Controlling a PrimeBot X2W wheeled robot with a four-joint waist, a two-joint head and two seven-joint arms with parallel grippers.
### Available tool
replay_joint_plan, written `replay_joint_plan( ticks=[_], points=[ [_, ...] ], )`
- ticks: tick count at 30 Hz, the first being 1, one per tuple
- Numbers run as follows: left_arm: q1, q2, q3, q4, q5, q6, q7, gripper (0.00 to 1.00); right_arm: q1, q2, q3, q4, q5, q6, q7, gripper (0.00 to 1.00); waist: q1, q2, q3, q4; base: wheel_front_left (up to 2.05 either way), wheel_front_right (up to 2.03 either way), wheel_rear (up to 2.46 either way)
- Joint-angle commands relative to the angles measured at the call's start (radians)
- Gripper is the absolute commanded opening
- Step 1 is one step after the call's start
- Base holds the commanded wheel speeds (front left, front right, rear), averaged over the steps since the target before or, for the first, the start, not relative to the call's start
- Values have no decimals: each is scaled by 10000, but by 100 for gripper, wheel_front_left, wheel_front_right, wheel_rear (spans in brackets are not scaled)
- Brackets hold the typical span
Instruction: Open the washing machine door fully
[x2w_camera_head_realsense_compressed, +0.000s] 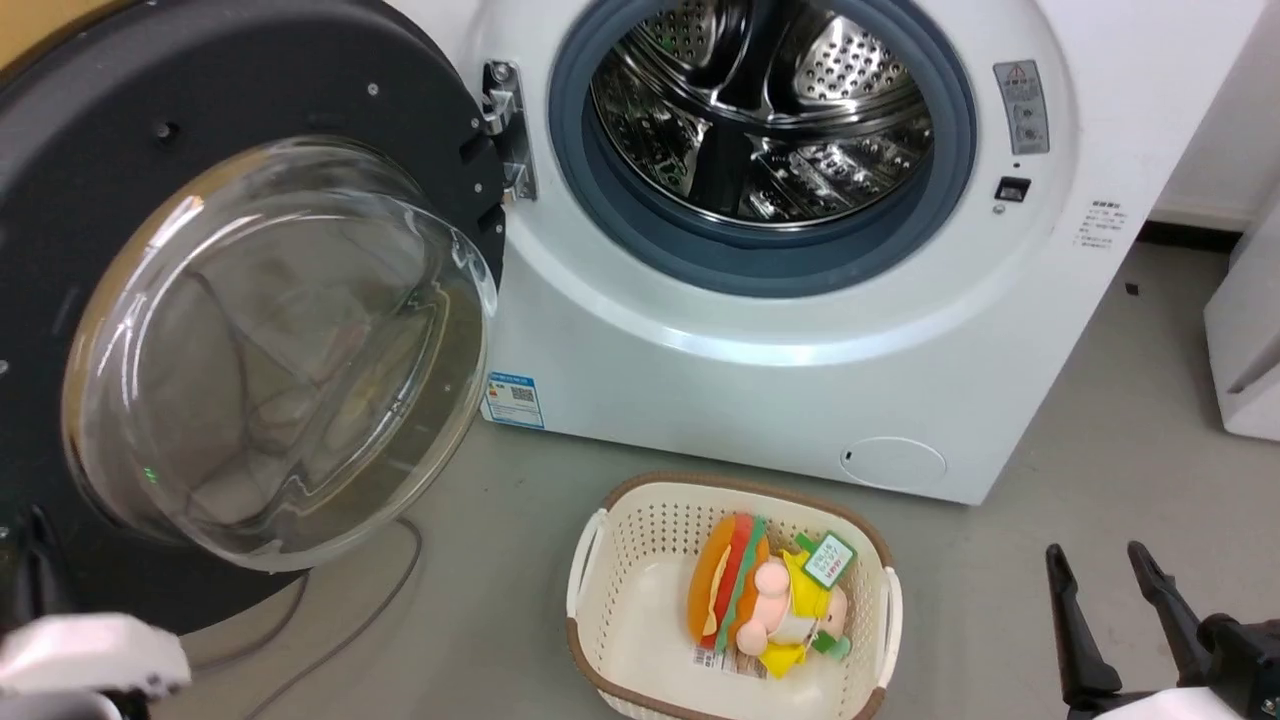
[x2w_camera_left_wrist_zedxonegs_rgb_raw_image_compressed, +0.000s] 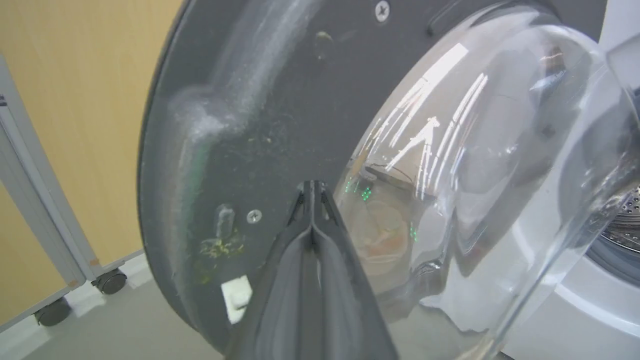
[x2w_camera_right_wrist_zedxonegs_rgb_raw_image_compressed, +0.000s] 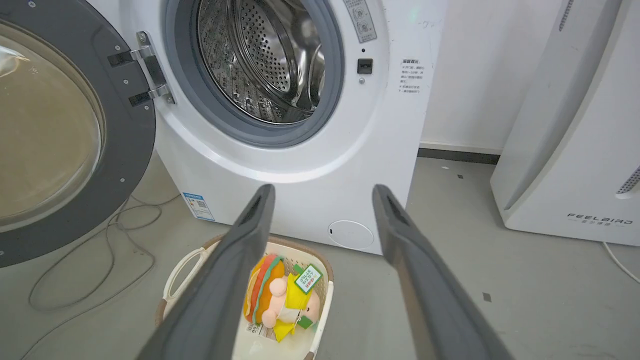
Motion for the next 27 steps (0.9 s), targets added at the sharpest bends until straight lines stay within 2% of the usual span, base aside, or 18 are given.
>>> replay_joint_plan(
  ticks=[1,4,6,7,8,14,20,27],
  points=[
    [458,-230,72,-352,183,16,-51,0,-5,32,-10,64,49,6,-99,100,0,0,-106,52,0,0,0],
    [1168,-677,-71,-1070,442,53,-52,2,59,32,-16,139,77,6,-134,100,0,0,-201,105,0,0,0],
    [1613,-978,-258,-1570,610,88,-52,50,77,32,-39,173,96,6,-153,100,0,0,-225,142,0,0,0],
    [1820,-1141,-376,-1818,701,123,-52,96,77,32,-53,186,105,6,-164,100,0,0,-238,163,0,0,0],
    [2017,-1296,-511,-2052,794,160,-52,100,75,32,-61,197,108,6,-169,100,0,0,-246,182,0,0,0],
    [2605,-1870,-1436,-3106,1323,250,-47,100,1,32,-51,187,53,6,-143,100,0,0,-260,176,0,0,0],
    [2441,-1835,-2378,-3572,1917,48,233,100,-48,32,33,124,-86,6,-66,100,0,0,-276,-288,0,0,0],
    [2011,-1661,-3092,-3312,2292,-272,643,100,-3,32,190,159,-178,6,16,100,0,0,-275,-1218,0,0,0]
  ],
)
